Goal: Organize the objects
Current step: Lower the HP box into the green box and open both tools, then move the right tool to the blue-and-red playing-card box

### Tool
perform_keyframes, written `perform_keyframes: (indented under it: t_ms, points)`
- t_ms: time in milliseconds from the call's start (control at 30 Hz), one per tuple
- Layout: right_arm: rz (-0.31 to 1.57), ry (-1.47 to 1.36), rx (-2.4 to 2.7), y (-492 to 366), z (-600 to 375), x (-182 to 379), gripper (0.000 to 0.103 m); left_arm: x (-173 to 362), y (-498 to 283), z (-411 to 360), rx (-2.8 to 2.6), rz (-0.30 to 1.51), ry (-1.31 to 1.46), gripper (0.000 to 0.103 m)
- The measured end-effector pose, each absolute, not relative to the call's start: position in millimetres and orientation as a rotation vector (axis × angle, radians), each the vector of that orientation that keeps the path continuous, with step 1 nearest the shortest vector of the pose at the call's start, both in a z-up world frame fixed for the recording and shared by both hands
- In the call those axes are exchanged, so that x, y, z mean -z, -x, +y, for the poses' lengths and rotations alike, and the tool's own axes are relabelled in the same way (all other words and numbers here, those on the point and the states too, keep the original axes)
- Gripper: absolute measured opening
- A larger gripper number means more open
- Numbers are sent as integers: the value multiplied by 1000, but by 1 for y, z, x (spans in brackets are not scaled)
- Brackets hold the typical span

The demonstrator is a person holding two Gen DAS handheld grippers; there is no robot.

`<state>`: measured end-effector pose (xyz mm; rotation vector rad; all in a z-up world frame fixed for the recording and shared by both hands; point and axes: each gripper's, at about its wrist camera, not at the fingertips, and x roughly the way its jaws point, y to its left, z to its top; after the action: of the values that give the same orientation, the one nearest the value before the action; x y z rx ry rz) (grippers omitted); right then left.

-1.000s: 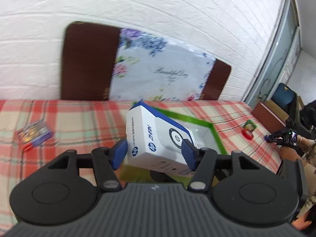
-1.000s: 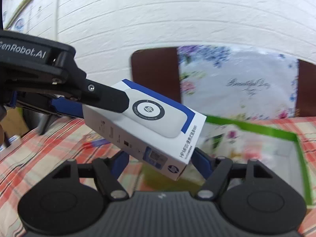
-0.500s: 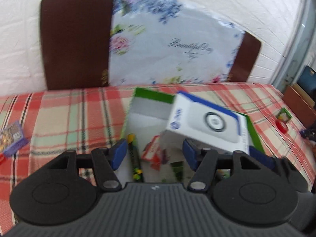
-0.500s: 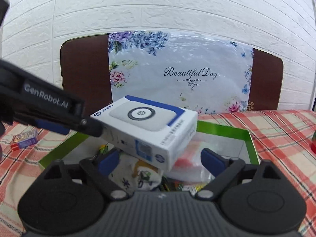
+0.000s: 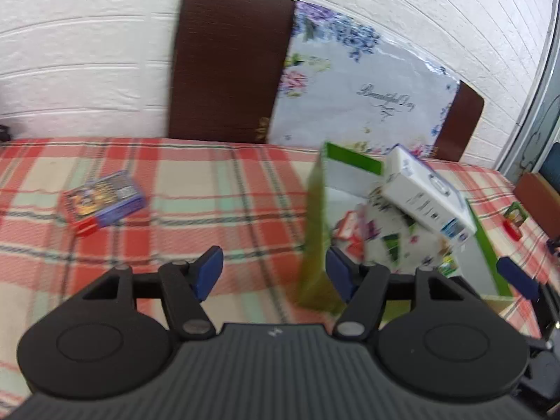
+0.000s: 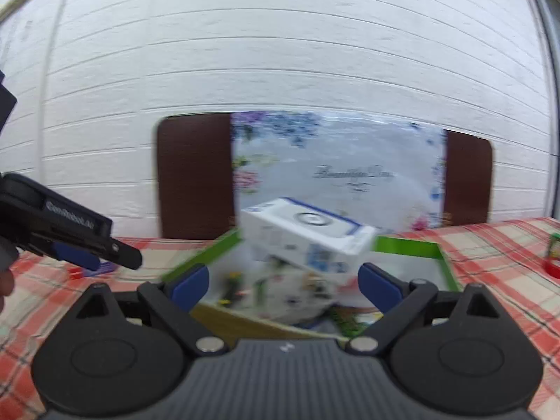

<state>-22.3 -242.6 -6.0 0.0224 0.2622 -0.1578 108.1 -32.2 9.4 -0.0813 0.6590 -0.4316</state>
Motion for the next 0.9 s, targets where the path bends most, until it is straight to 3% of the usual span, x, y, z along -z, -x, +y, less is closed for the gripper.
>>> perform_keyframes:
  t_ms: [300,333,400,467,633,900]
  points:
    - [559,-25,-209,-40,-154,39,95,50,-90,76,94,685,-40,71]
    - [587,-21,-231,-51,-144,43,95,56,-87,89,65,667,-37,72]
    - [620,-19,-261,-74,-126,49,95,63,-78,108,12,600,-55,86]
    - [625,-3,-274,-96,-109,54,98,62,-74,126,37,568,54,86]
    - [608,20,-324,-170,-74,53,103,63,-78,123,49,551,54,91]
    - [687,93,-319,-252,-27,67,103,69,-75,126,55,545,76,92]
